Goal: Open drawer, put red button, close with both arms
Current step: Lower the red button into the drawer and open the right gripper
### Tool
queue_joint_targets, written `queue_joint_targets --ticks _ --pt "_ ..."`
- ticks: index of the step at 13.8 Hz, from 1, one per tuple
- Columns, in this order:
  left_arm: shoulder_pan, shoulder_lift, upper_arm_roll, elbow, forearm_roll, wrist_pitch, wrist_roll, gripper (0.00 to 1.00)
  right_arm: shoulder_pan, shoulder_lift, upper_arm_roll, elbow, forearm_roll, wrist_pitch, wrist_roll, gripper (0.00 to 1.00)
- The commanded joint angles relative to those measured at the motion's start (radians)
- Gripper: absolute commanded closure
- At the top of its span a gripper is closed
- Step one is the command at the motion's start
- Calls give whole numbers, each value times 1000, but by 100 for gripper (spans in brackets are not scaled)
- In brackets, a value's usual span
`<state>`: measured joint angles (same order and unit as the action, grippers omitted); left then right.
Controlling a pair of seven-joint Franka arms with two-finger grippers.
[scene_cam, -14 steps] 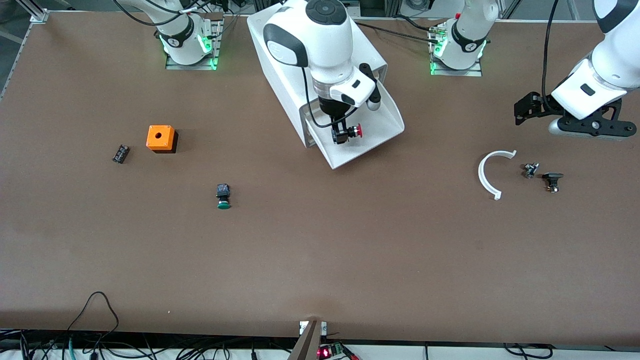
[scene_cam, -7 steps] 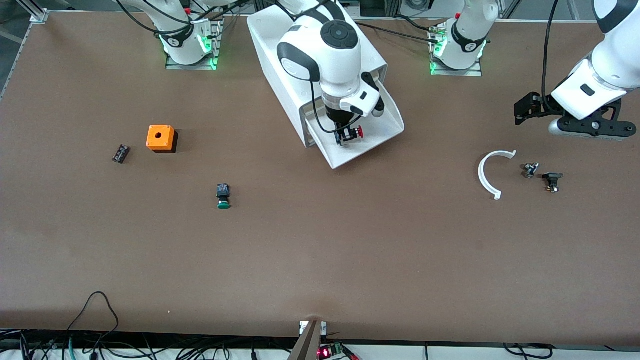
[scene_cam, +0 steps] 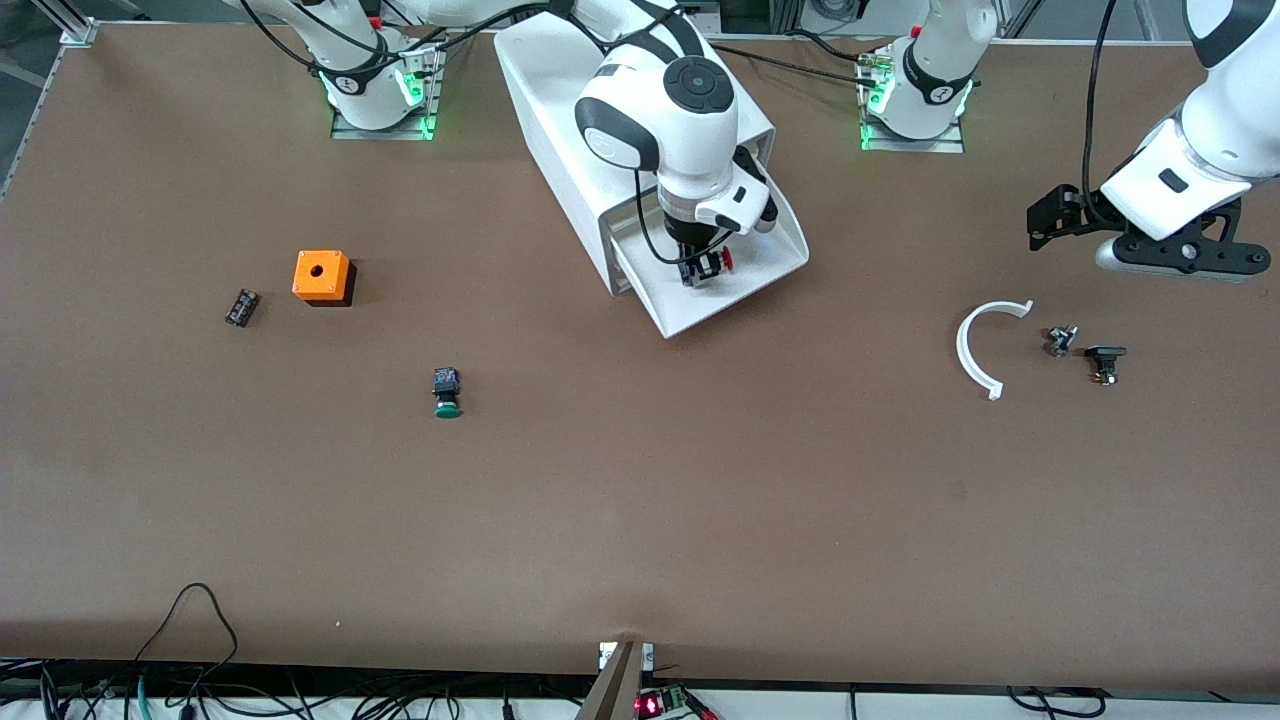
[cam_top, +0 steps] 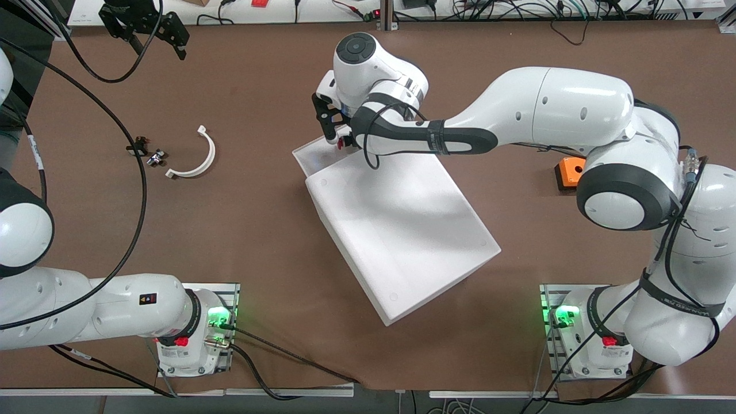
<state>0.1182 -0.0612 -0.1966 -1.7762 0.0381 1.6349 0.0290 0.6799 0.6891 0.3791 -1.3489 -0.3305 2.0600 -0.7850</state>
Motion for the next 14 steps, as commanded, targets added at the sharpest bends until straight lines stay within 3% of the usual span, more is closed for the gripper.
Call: queue_joint_targets --ticks 1,4,8,12,14 --pt "-5 11 0 -17 26 -12 9 0 24 17 -2 37 -19 -15 26 0" --pt "-5 29 0 -49 26 -12 8 0 27 4 -2 45 -19 -21 110 0" --pt "-2 43 0 -54 16 -35 -3 0 4 -80 -22 62 -19 -15 275 0" --pt "-8 86 -7 -60 -95 46 -99 0 -20 -172 -153 62 -18 48 352 0" --pt "-35 98 -38 -115 -135 161 -205 0 -45 -203 -204 60 -4 51 355 0"
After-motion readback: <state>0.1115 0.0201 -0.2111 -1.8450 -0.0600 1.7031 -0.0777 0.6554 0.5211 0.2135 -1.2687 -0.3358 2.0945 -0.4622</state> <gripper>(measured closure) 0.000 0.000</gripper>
